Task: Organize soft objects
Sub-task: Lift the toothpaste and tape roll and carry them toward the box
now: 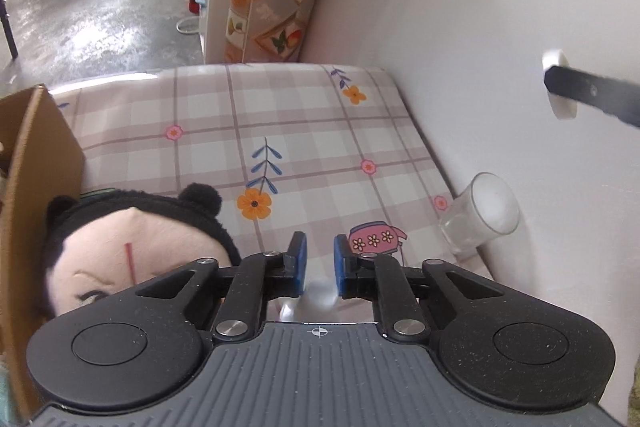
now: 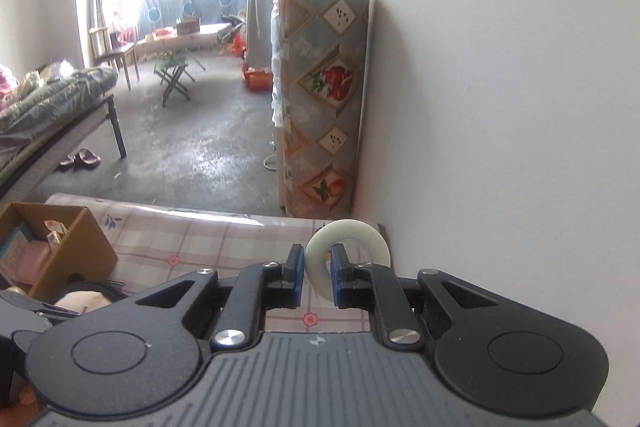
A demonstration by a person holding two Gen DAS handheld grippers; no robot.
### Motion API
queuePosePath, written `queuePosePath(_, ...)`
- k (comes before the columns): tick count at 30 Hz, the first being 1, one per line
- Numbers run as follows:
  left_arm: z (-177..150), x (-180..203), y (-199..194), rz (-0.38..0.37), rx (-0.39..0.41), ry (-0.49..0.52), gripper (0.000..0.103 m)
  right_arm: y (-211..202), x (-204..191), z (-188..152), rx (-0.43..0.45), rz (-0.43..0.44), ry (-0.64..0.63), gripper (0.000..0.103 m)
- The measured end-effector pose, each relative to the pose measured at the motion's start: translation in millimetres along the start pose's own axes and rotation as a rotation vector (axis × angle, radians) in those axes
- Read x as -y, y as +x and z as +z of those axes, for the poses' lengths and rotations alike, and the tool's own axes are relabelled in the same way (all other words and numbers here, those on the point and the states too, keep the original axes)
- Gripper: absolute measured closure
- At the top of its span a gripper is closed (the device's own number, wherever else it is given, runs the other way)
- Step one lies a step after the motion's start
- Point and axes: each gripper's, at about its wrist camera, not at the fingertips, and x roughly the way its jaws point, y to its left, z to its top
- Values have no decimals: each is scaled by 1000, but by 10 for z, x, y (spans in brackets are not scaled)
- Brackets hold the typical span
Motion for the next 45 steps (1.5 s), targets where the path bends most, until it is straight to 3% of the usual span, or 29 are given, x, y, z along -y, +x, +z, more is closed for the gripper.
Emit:
queuePosePath(6,-43,-6,-365,-33,69,19,93,-255,-39,-107,21,33,45,88)
queuePosePath(13,-205,-104,-402,-88,19,74,90,-524,-73,-455,61,103,118,88)
queuePosePath(16,-310,-117,-425,-82,26,130,86,-605,-35,-669,81,137,165,88)
queuePosePath(20,-393,-135,-483,-95,21,179,68,-686,16,-952,100,173,218,88)
queuePosePath(24,-399,-68,-477,-82,42,214,64,-642,40,-1160,92,201,266,88)
queuePosePath(28,-459,-5,-410,-98,-10,226,59,-599,64,-1303,82,230,300,88)
queuePosePath(34,-683,86,-131,-88,-163,211,58,-557,80,-1464,84,268,330,88)
queuePosePath(36,-745,99,-58,-94,-200,188,49,-552,79,-1509,87,280,335,88)
queuePosePath(42,-804,170,261,29,-241,161,46,-608,123,-1663,104,300,362,88)
queuePosePath(45,-753,260,408,73,-219,171,46,-634,166,-1716,110,307,375,88)
